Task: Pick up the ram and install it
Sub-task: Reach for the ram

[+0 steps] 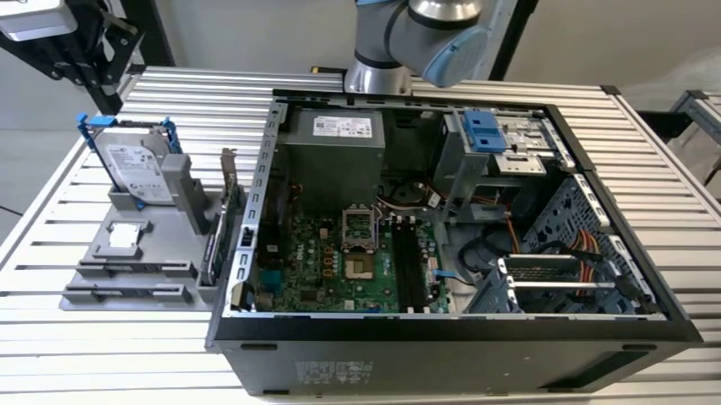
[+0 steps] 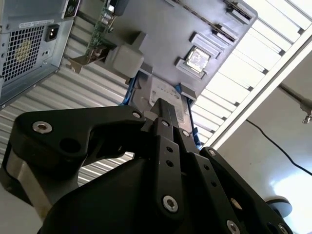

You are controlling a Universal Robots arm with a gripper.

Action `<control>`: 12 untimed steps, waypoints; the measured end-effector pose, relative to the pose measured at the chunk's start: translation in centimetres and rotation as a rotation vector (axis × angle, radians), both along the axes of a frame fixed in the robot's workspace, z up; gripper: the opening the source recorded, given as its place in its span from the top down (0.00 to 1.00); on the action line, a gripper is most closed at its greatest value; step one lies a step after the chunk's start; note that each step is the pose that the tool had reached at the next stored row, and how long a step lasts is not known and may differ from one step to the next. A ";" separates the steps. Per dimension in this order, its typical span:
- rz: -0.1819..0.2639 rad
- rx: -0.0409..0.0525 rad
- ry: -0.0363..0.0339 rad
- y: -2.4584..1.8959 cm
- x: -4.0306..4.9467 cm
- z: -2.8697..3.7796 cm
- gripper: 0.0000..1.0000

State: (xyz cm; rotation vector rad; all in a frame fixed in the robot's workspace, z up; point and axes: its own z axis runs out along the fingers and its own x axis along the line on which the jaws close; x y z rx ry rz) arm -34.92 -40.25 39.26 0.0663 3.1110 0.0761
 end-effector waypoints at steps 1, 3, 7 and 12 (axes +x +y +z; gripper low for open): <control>0.000 0.0000 0.0005 -0.06 0.00 0.00 1.00; 0.000 0.0000 0.0014 -0.19 0.00 0.00 1.00; 0.000 -0.0001 0.0032 -0.45 0.00 0.00 1.00; 0.000 0.0000 0.0060 -0.80 0.00 0.00 1.00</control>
